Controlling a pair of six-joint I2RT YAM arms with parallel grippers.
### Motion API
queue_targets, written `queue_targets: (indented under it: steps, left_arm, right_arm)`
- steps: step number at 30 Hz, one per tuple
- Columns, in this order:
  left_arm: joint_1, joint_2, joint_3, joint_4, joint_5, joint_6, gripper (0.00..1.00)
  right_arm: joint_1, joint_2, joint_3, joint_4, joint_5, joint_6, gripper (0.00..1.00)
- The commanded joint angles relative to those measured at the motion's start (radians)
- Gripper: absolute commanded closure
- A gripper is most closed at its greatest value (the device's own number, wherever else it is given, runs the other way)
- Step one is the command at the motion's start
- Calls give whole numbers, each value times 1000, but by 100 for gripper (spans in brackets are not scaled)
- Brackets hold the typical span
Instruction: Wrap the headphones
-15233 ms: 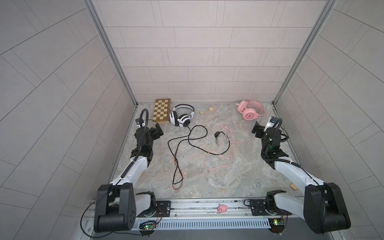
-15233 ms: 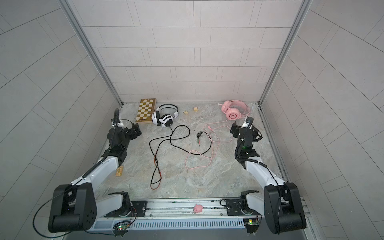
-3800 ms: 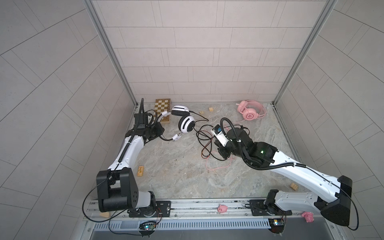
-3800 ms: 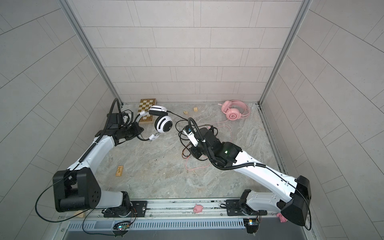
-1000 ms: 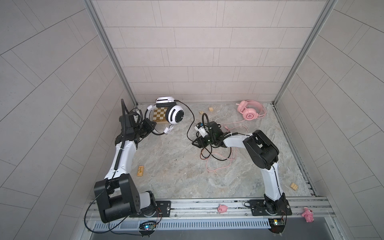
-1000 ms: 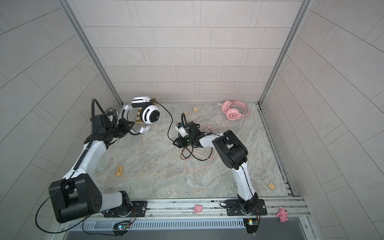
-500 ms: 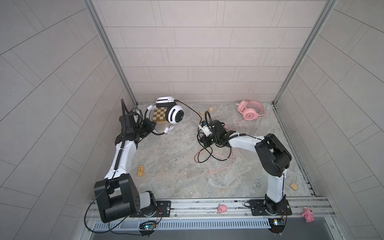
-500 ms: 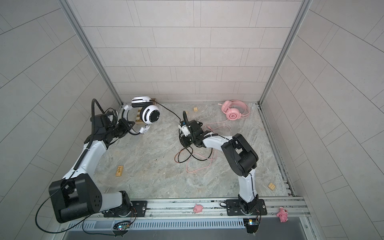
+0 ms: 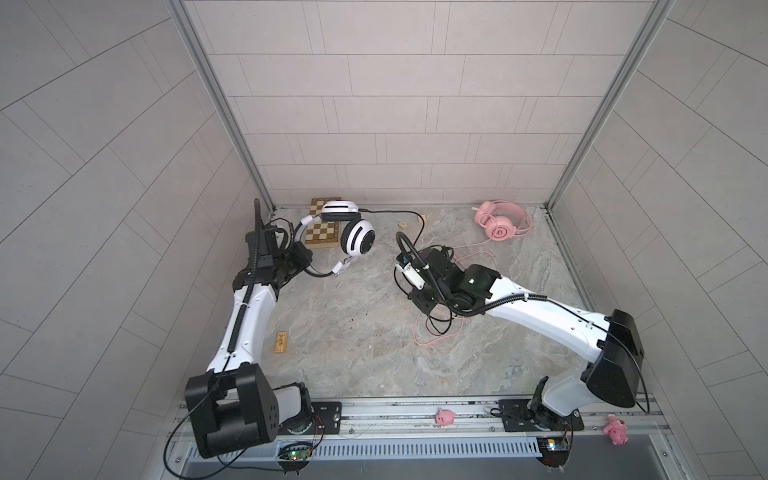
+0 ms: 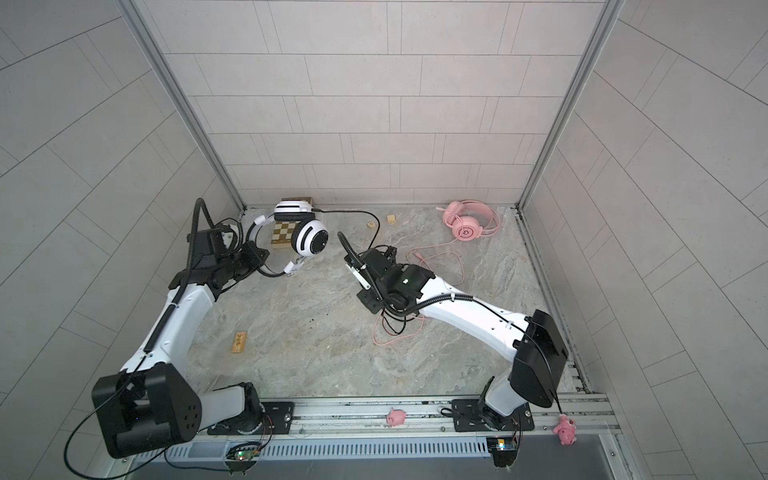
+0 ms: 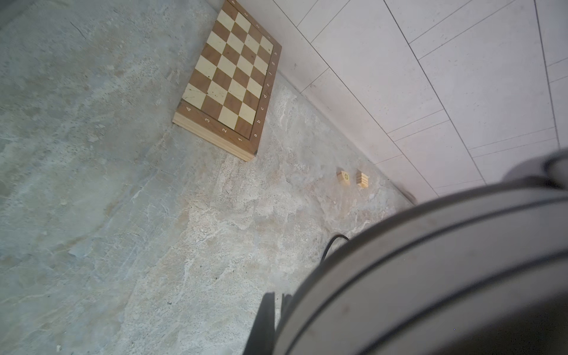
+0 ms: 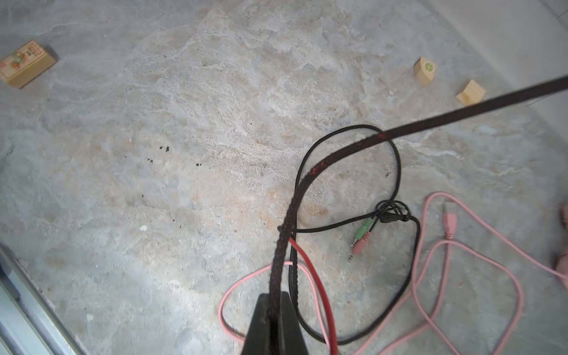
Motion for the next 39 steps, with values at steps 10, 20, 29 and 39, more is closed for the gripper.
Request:
queue_targets:
  steps: [10, 20, 29, 39]
  left_arm:
    - [-152, 5, 139, -183, -282, 117, 100]
    - [-338, 62, 191, -241, -263, 226, 100]
    - [-416, 68, 200, -223, -105, 282, 100]
    - [-425, 17, 166, -150, 6, 284, 100]
  right_arm:
    - [108, -80, 292, -416, -12, -69, 98]
    - [100, -101, 352, -387, 5, -113, 99]
    - [-51, -149, 273, -220, 5, -106, 100]
    - [-196, -199, 142, -18, -48, -77, 100]
